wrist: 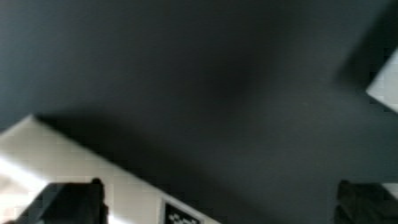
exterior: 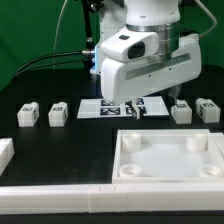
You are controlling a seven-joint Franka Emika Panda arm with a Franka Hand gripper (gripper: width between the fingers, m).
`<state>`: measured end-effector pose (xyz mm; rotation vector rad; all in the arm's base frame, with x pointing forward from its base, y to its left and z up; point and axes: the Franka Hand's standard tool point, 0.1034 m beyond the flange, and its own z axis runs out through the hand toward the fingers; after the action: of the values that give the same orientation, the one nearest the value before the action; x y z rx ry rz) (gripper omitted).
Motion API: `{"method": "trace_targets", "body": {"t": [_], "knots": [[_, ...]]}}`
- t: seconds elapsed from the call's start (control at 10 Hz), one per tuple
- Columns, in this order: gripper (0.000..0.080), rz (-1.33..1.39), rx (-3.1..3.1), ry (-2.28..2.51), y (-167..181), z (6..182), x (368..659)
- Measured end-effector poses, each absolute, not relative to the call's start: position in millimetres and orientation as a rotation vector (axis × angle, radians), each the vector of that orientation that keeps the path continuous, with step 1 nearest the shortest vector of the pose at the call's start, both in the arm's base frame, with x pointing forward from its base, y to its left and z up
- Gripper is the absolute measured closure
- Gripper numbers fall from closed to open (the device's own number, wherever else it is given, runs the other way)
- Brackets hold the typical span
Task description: Assemble one leg
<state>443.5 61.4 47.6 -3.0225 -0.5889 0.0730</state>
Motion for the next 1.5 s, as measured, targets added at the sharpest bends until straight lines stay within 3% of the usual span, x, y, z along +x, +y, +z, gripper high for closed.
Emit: {"method": "trace_targets", "body": {"t": [0.4,0.9,1.4,1.5], "knots": [[0.0151,0.093,-3.068,-0.275,107,47.4,426],[0.0151,0.1,-3.069,-0.245,173,48.9,404],[0.0151,0.2,-3.065,-0.362,166,46.0,403],[0.0151,0.398,-3.068,-0.354,162,47.5,398]]}}
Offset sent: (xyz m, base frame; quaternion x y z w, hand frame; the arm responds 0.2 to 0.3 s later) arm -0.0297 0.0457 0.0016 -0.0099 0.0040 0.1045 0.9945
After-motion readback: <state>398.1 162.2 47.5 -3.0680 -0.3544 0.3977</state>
